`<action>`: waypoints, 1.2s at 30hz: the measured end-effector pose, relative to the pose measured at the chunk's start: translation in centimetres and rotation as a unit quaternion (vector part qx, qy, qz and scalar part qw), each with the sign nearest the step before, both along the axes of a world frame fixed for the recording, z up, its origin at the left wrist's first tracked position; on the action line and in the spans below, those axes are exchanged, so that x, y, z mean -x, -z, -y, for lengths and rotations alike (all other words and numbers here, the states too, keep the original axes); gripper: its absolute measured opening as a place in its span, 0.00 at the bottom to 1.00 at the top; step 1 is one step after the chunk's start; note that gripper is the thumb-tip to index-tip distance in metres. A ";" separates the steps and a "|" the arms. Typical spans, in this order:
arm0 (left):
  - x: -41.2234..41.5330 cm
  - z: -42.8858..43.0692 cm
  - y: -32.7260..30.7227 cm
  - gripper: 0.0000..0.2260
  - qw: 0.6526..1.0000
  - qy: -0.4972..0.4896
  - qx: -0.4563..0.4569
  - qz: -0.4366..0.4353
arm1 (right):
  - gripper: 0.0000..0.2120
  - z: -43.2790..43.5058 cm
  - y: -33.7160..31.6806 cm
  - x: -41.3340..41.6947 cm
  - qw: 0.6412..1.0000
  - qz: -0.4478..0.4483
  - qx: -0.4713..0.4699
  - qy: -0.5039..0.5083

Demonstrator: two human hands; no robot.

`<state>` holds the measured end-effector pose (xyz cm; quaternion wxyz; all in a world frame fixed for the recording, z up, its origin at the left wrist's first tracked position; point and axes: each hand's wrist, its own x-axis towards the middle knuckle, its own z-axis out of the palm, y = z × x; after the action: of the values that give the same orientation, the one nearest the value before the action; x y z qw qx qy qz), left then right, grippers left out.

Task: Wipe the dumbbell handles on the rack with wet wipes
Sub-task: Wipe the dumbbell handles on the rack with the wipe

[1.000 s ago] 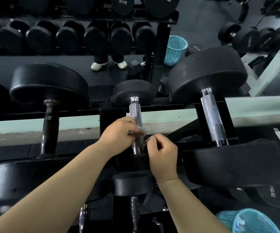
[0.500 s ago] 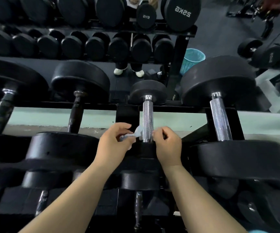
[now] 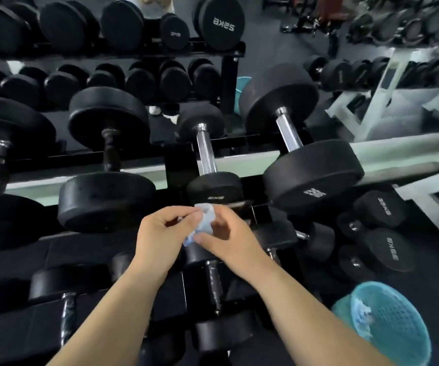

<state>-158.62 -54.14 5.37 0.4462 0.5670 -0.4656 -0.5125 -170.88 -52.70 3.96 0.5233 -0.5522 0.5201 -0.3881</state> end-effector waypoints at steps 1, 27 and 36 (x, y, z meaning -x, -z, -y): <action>0.0 -0.8 0.1 0.08 1.000 0.006 0.002 -0.009 | 0.15 -1.0 0.1 -0.3 1.000 0.009 -0.005 0.015; 26.0 6.3 -2.5 0.17 0.944 0.002 0.222 0.244 | 0.12 2.3 -5.7 29.5 0.969 -0.067 0.051 0.234; 27.9 8.7 -0.2 0.12 0.887 -0.059 0.250 0.384 | 0.04 13.3 -3.8 33.4 0.987 -0.125 0.026 0.096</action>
<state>-186.55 -62.82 5.62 0.3889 0.6159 -0.6787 -0.0938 -204.31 -66.02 7.79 0.4003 -0.5571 0.6219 -0.3777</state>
